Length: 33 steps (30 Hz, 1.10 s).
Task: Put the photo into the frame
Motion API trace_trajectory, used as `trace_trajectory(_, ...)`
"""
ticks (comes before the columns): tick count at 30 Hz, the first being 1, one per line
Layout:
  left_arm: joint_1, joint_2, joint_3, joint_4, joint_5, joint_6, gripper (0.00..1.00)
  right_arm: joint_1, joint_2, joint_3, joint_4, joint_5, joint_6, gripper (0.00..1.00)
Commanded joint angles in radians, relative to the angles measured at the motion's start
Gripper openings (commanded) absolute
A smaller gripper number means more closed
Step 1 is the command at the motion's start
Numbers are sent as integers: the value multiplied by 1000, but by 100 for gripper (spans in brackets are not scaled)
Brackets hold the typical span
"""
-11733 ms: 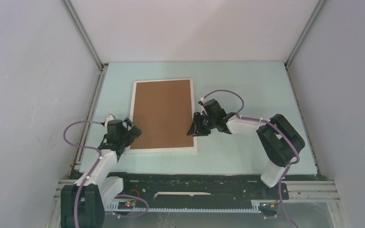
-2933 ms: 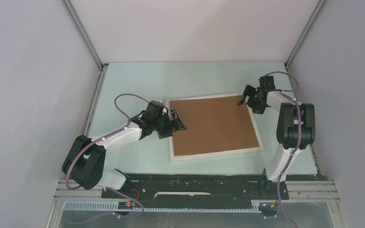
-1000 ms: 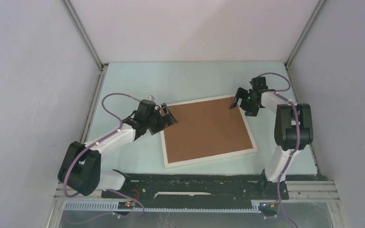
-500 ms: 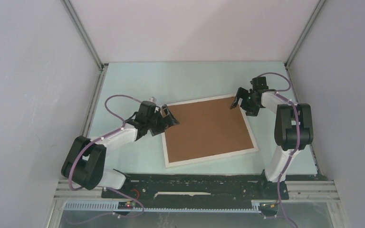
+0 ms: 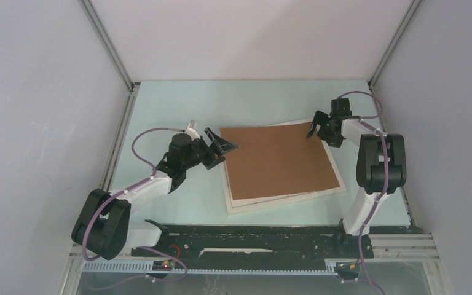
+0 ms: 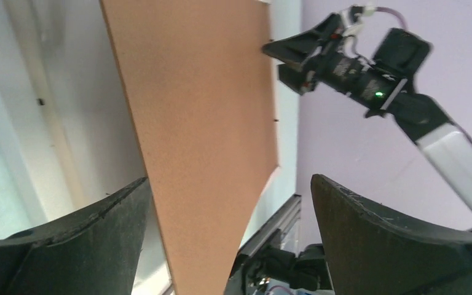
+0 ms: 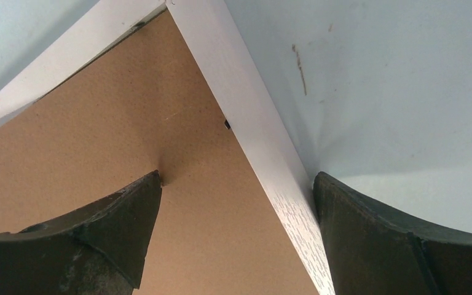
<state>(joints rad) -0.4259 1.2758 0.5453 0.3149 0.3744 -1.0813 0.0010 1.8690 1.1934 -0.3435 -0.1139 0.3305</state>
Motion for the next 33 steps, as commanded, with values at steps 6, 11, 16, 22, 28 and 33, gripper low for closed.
trace_trajectory(6, -43, -5, -6, 489, 199, -234, 89, 80, 10, -23, -78, -234, 89, 97)
trace_trajectory(11, -42, -18, -6, 440, 162, -207, 87, 78, -43, -23, -94, -140, 75, 98)
trace_trajectory(16, -42, -2, 11, 413, 164, -197, 87, 123, -191, 19, -171, 67, 18, 100)
trace_trajectory(22, -42, 11, 29, 402, 164, -189, 87, 236, -321, 109, -329, 246, -57, 100)
trace_trajectory(28, -42, 23, 33, 397, 169, -197, 87, 426, -563, -10, -208, 9, -125, 100)
trace_trajectory(33, -43, 23, 39, 397, 168, -200, 87, 749, -770, -173, -99, 33, -384, 100)
